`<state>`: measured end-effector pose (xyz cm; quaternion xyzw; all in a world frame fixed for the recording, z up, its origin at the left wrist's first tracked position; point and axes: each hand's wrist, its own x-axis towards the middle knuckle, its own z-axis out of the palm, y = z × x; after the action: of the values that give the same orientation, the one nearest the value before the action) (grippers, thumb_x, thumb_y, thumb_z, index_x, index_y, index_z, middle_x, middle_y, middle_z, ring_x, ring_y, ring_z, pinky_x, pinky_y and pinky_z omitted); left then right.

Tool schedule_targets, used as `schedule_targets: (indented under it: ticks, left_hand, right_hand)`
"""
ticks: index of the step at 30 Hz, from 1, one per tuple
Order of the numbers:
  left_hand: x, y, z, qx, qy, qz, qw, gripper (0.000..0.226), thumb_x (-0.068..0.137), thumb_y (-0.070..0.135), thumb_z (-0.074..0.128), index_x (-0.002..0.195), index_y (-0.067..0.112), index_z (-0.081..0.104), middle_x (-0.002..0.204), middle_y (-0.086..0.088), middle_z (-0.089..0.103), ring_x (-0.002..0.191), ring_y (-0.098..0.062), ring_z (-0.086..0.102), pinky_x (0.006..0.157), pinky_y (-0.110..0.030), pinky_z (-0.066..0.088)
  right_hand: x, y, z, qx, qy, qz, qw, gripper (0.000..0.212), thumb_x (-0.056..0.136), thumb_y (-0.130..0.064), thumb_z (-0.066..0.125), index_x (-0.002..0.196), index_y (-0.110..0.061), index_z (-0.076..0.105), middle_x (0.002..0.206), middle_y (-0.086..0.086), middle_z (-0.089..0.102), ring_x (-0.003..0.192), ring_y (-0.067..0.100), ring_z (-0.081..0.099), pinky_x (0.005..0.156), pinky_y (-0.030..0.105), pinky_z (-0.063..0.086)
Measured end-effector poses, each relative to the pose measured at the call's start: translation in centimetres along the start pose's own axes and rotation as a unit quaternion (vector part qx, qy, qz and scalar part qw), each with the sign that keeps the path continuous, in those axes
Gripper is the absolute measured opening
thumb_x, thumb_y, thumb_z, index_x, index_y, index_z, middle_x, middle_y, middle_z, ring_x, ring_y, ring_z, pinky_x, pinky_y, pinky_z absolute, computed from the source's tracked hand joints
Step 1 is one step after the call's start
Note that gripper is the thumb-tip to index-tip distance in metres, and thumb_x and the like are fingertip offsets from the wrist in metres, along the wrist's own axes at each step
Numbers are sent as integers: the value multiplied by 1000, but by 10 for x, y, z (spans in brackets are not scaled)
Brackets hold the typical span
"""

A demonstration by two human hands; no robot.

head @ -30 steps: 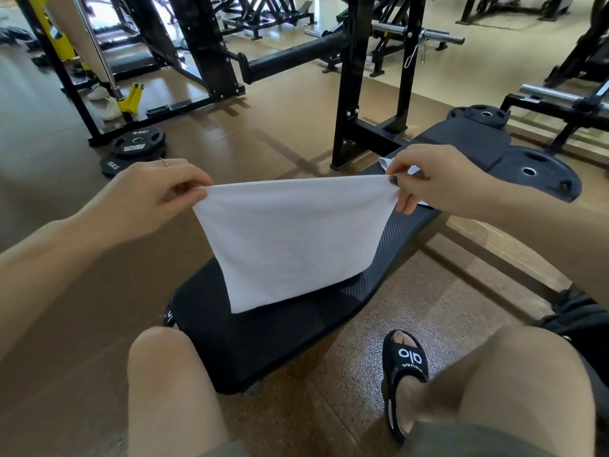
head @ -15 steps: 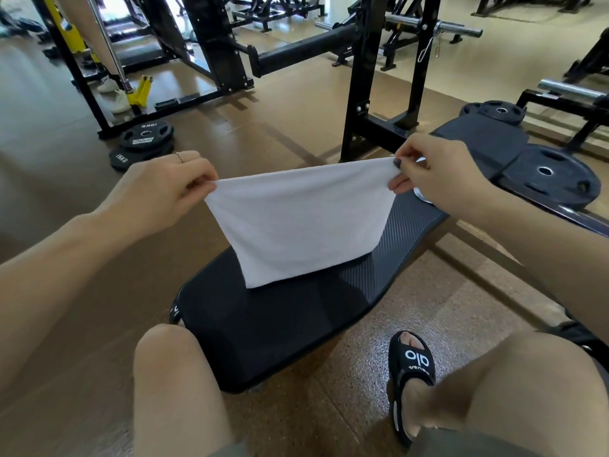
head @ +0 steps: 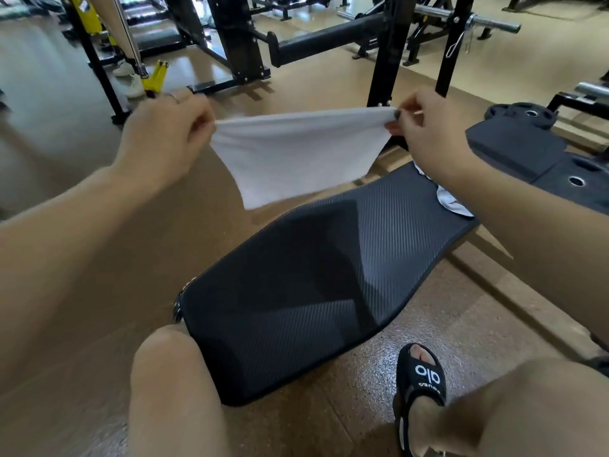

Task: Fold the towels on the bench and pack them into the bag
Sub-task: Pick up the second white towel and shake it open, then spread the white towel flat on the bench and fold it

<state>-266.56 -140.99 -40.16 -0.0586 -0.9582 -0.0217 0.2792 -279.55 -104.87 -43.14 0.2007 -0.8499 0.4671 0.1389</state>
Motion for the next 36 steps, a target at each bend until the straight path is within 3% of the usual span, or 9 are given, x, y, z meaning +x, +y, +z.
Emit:
schedule_targets:
  ticks: [4,11,14,22,25,28,31,33,36]
  left_hand:
    - [-77,24,39,20,-77,54,995,19,99,20,52,91,7,64,87,-10,59,69,-34,55,59,-41,44]
    - [-208,86,114,-51,-243,149,957,12,89,18,55,77,19,57,82,1,57,67,-24,56,70,-39,52]
    - [-232,96,119,-82,-269,150,948,9,88,19,61,81,22,56,93,6,58,71,-16,56,74,-33,53]
    - [-248,108,114,-73,-290,139,944,26,83,16,72,83,24,48,100,6,57,77,-15,58,66,-31,53]
    - [-246,111,108,-64,-351,135,924,14,93,33,59,92,25,48,111,7,53,91,-14,56,78,-32,52]
    - [-226,119,100,-70,-371,81,922,34,99,58,40,109,28,53,114,12,51,89,-11,55,78,-29,49]
    - [-194,128,108,-76,-299,4,951,48,105,53,36,141,25,47,142,6,50,114,-16,59,97,-31,47]
    - [-177,133,124,-46,-287,-33,956,61,106,52,30,159,23,26,165,-2,28,148,-23,34,120,-35,26]
    - [-180,136,155,-24,-349,-85,933,73,102,63,14,163,28,-6,170,-4,-13,157,-24,-10,126,-38,-5]
  right_hand:
    - [-71,55,16,-119,-57,-5,991,8,97,-5,53,97,-7,61,88,8,64,76,23,56,64,34,38]
    - [-197,141,37,-294,-279,-33,914,11,97,-11,56,90,-17,51,97,3,56,92,29,58,73,46,51]
    - [-222,149,33,-326,-275,-89,900,27,81,2,71,87,-16,51,98,3,57,91,26,57,67,40,51]
    - [-245,144,26,-366,-259,-108,887,28,72,5,80,89,-11,64,102,5,68,90,27,64,75,37,55]
    - [-245,137,25,-371,-260,-79,888,26,74,6,74,93,-11,68,106,6,70,98,29,65,88,40,54]
    - [-241,116,36,-364,-230,-61,900,40,71,4,68,108,-11,70,110,5,69,109,30,63,109,43,41]
    - [-230,82,67,-332,-248,-60,908,59,91,-20,46,150,-14,45,150,5,50,143,24,41,126,43,18]
    - [-220,62,99,-298,-265,-42,916,68,98,-38,16,162,-19,16,168,2,19,156,22,15,128,39,4]
    - [-220,71,129,-304,-259,-5,917,74,96,-53,-2,163,-20,-1,170,0,-6,157,20,-6,128,40,-2]
